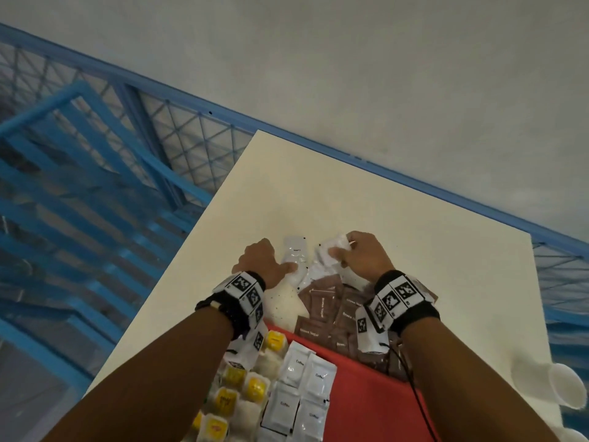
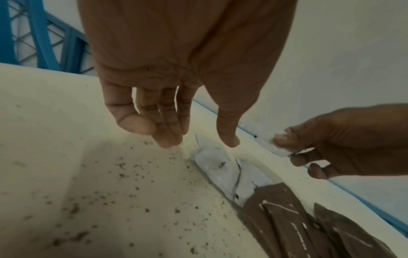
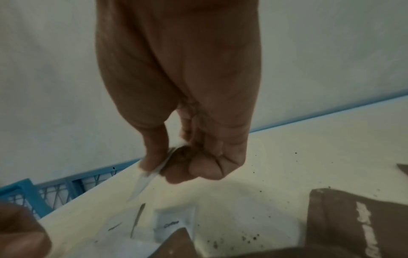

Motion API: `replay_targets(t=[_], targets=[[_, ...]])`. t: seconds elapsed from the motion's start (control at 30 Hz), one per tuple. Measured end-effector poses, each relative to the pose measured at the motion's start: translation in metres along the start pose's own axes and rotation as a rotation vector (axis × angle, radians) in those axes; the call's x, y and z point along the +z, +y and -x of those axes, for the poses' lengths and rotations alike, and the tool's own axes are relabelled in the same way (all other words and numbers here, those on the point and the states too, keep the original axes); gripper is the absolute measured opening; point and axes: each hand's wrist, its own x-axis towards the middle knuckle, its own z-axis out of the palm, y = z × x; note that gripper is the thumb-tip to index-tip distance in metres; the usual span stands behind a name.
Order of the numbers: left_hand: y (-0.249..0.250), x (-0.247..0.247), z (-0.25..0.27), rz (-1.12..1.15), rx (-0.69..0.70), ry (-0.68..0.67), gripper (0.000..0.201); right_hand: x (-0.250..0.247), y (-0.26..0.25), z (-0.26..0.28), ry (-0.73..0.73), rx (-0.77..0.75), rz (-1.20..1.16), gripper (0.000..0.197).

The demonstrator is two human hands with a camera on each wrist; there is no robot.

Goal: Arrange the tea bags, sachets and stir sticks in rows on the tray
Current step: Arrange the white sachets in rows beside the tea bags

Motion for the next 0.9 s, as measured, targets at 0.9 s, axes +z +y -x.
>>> replay_targets(t=[0.9], targets=[[0.027,-0.058,0.058,1.040,0.086,-0.279,0.013,-0.034,0.023,0.064,0.333,0.202,-0.619,0.022]])
